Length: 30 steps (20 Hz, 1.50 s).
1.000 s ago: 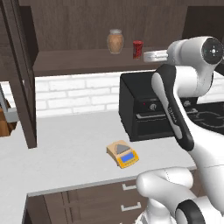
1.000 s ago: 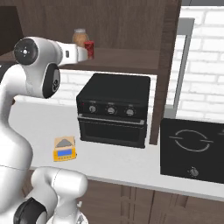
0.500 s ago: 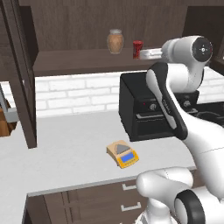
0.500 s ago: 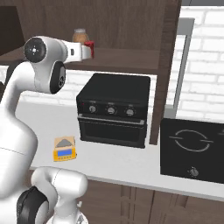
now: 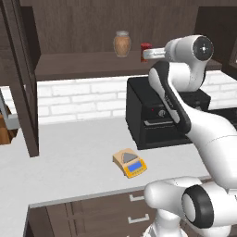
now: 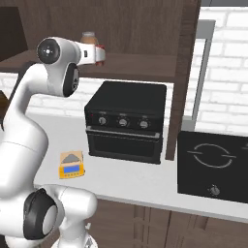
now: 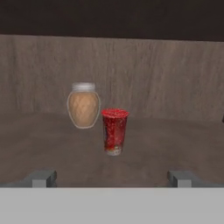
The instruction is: Pick the yogurt and place it on the digital scale for weighing, and close the cabinet.
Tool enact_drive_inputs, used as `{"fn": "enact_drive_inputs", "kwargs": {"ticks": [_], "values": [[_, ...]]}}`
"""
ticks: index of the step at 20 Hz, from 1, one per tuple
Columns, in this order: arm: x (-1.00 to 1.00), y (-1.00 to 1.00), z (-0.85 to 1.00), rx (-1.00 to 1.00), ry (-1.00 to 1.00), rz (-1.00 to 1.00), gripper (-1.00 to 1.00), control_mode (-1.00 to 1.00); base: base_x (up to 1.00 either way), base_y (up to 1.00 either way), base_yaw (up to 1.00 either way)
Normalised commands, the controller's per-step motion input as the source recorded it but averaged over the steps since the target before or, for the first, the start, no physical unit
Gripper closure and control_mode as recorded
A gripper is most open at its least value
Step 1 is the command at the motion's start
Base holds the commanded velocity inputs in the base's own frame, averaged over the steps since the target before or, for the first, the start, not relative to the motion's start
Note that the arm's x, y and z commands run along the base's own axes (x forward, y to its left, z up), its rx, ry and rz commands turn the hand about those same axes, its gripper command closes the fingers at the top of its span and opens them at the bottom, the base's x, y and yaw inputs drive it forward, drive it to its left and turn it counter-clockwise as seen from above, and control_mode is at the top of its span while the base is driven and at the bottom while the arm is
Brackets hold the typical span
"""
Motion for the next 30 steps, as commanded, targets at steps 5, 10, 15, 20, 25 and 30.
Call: {"fn": "enact_drive_inputs", "kwargs": {"ticks": [5, 10, 15, 20, 25, 30], "values": [[0.44, 0.00, 0.00, 0.00, 0.00, 0.00, -1.00, -1.00, 0.00, 0.00, 0.00], [0.41, 0.00, 0.00, 0.00, 0.00, 0.00, -1.00, -1.00, 0.00, 0.00, 0.00], [0.45, 0.00, 0.00, 0.00, 0.00, 0.00, -1.00, -1.00, 0.00, 0.00, 0.00], [0.41, 0.00, -0.06, 0.00, 0.00, 0.00, -1.00, -1.00, 0.00, 0.00, 0.00], [0.21, 0.00, -0.07, 0.00, 0.00, 0.00, -1.00, -1.00, 0.00, 0.00, 0.00], [0.18, 0.00, -0.16, 0.00, 0.00, 0.01, -1.00, -1.00, 0.00, 0.00, 0.00]]}}
